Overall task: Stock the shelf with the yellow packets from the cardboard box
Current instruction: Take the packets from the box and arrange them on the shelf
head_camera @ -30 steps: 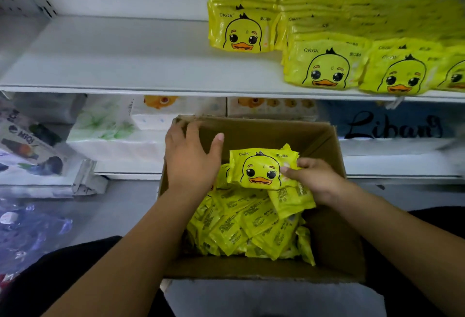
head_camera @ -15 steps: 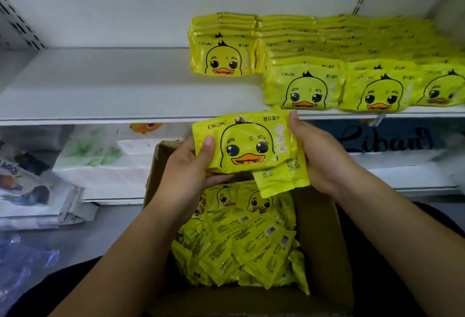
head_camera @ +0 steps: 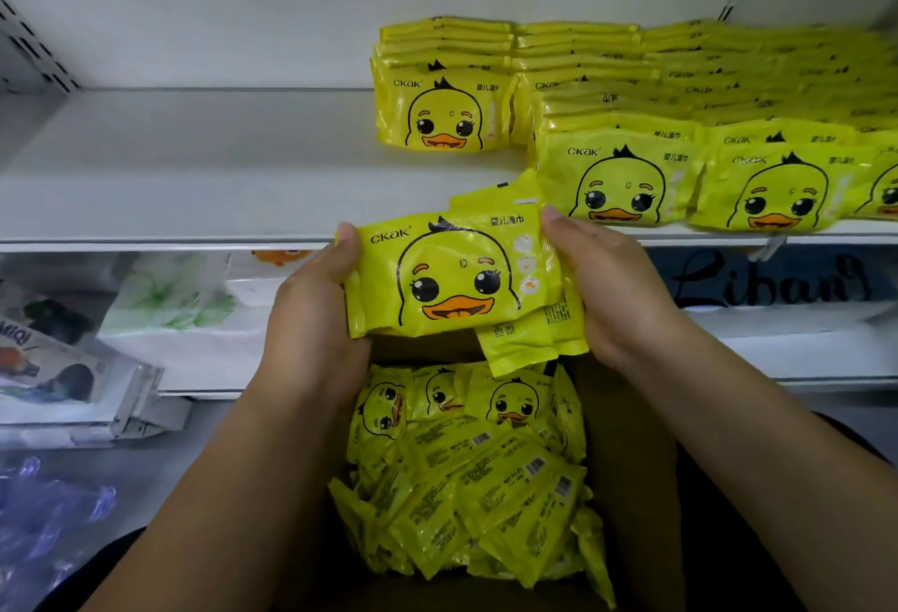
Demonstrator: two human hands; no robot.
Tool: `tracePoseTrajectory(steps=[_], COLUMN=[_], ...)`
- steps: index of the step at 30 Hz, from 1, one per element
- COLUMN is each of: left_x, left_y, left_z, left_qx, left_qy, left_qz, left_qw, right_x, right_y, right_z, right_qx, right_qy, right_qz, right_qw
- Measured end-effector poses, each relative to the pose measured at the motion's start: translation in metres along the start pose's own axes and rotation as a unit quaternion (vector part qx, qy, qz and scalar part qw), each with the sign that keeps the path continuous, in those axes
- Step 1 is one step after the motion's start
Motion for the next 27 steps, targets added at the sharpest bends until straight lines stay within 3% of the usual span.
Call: tracePoseTrajectory(steps=[1,3,5,13,16,19,21,27], left_x=[-0.003,-0.008,-0.009,-0.007,-0.008,-0.003,0.002,0.000], left_y=[0.005,0.008,0.007,0.003,0.006,0.011,0.008,0.013], left_z=[-0.002,-0.001,0.003,0.005,0.010,0.024,0.032,0.027], left_qx=[-0.024,0.060,0.066,0.185,0.140,0.018,0.009,0.055], left_qy=[-0.014,0.037,0.054,0.012,0.041,0.113,0.135,0.046], left_qz=[-0.027,-0.043,-0.057,-0.075,-0.066,-0.043,-0.036,-0.062], left_qw=[0.999,0.997,0.995,0.980,0.987,0.992,0.990,0.995], right_x=[0.001,0.002,0.004,0.018,0.017,0.016,0.015,0.016], right_y=[0.001,0.003,0.003,-0.003,-0.002,0.001,0.004,0.009], right_z=[0.001,0.002,0.002,-0.011,-0.011,-0.003,0.002,0.006], right_qx=[0.000,-0.002,0.002,0.055,0.039,0.006,0.002,0.026], right_qy=[0.000,0.007,0.016,0.006,0.011,-0.007,-0.010,-0.002], right_qz=[-0.004,-0.013,-0.007,0.071,0.041,0.030,0.021,0.025], right_qw=[1.000,1.000,1.000,0.996,0.998,1.000,1.000,0.999])
Point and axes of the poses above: each hand's wrist, its own x-axis away from the middle knuckle, its own y-axis out of the back of the hand, z = x × y, the point moved 4 cm from there along -x, towards the middle knuckle, and after that the axes turned 4 degrees about x, right-handed, at the moved point
